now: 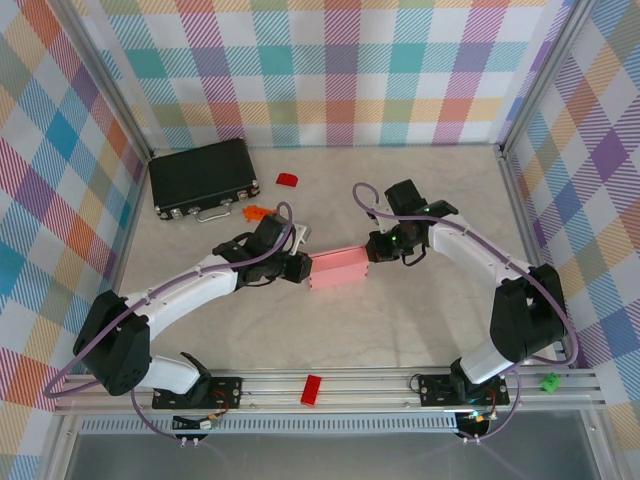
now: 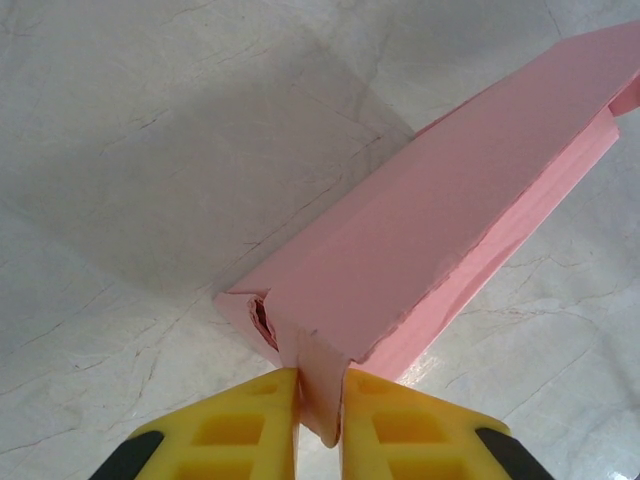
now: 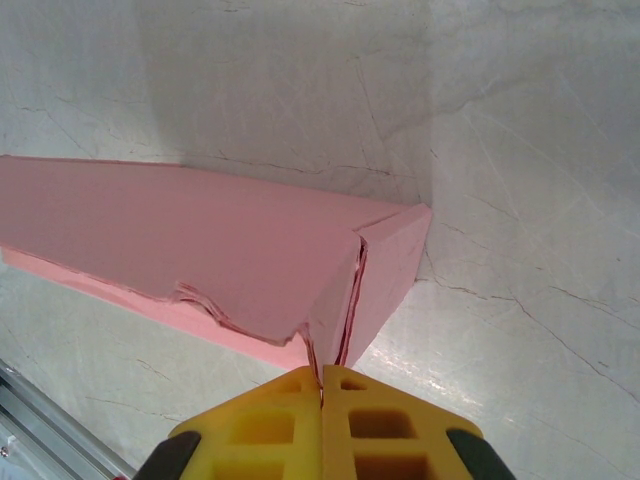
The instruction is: Fold the paper box
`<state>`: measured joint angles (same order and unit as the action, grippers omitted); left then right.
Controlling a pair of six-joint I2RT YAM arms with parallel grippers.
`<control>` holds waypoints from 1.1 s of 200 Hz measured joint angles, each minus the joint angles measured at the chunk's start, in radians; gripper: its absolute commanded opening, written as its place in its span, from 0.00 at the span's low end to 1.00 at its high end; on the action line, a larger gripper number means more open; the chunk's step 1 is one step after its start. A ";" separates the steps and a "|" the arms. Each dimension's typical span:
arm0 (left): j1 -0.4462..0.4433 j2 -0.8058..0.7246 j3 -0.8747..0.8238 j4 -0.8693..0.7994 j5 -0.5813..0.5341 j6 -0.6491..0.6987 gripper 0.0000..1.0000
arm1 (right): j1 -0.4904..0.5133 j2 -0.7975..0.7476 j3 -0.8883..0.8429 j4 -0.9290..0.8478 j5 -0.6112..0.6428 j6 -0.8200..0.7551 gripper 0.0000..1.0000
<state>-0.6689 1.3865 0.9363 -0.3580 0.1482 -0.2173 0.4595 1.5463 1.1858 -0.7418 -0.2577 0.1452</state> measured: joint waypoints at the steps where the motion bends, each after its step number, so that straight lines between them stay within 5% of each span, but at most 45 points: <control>1: 0.000 0.000 0.000 0.000 0.001 0.000 0.17 | 0.000 0.000 0.000 0.000 0.000 0.000 0.06; 220: 0.000 0.014 0.030 -0.006 -0.029 0.000 0.16 | 0.000 0.011 0.006 -0.001 0.014 0.000 0.13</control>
<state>-0.6689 1.4006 0.9661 -0.3641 0.1188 -0.2173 0.4595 1.5570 1.1919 -0.7425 -0.2432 0.1452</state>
